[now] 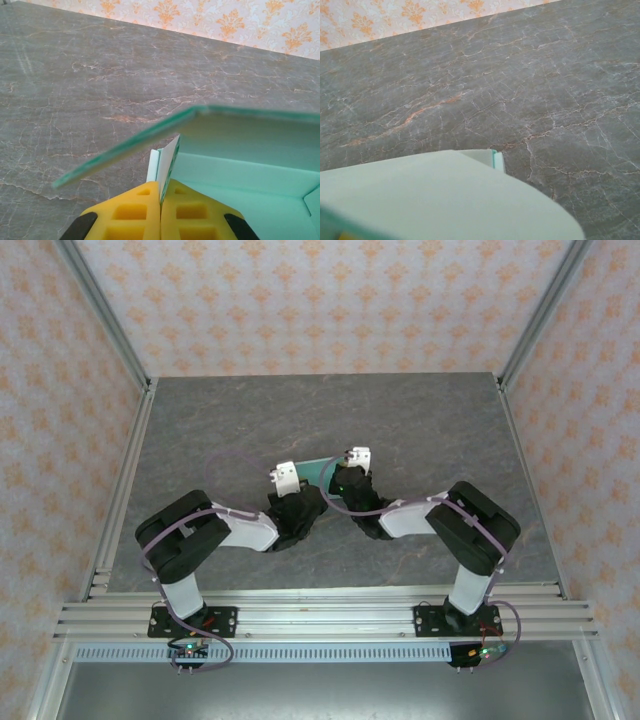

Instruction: Fold the paper box

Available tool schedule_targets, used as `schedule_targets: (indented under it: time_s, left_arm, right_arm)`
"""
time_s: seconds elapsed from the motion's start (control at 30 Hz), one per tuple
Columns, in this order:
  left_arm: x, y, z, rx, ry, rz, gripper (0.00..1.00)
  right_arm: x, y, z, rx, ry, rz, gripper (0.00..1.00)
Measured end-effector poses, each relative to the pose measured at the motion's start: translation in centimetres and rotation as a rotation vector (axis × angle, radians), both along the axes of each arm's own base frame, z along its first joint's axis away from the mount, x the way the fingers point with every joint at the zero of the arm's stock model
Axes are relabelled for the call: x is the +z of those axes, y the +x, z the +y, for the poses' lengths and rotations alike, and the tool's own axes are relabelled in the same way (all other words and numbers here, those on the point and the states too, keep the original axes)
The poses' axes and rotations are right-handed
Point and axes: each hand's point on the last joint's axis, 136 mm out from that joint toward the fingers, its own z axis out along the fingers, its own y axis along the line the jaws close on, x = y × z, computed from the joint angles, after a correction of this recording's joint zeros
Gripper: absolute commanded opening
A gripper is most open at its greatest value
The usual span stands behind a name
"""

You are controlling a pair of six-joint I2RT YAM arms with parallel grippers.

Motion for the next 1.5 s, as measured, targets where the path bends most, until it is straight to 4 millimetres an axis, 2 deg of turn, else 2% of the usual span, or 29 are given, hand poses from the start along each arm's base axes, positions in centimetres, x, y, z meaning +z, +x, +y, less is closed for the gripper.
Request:
schedule_targets:
  time_s: [0.23, 0.4, 0.7, 1.2, 1.5]
  left_arm:
    - [-0.8, -0.4, 0.0, -0.002, 0.027, 0.004, 0.06]
    - [-0.8, -0.4, 0.0, -0.003, 0.039, 0.006, 0.06]
    - [-1.1, -0.4, 0.1, -0.004, 0.056, 0.014, 0.06]
    - [-1.2, -0.6, 0.8, 0.018, 0.111, 0.035, 0.07]
    - [-1.5, -0.9, 2.3, 0.06, 0.171, 0.058, 0.07]
  right_arm:
    - [-0.7, -0.6, -0.1, 0.003, 0.013, 0.0, 0.08]
    - [-1.0, -0.7, -0.2, -0.004, 0.019, 0.012, 0.12]
    - [-1.5, -1.2, -0.8, -0.012, -0.006, 0.053, 0.24]
    - [-2.1, -2.2, -1.1, 0.03, -0.051, 0.119, 0.49]
    - [-4.0, -3.4, -1.5, 0.09, -0.112, 0.192, 0.55]
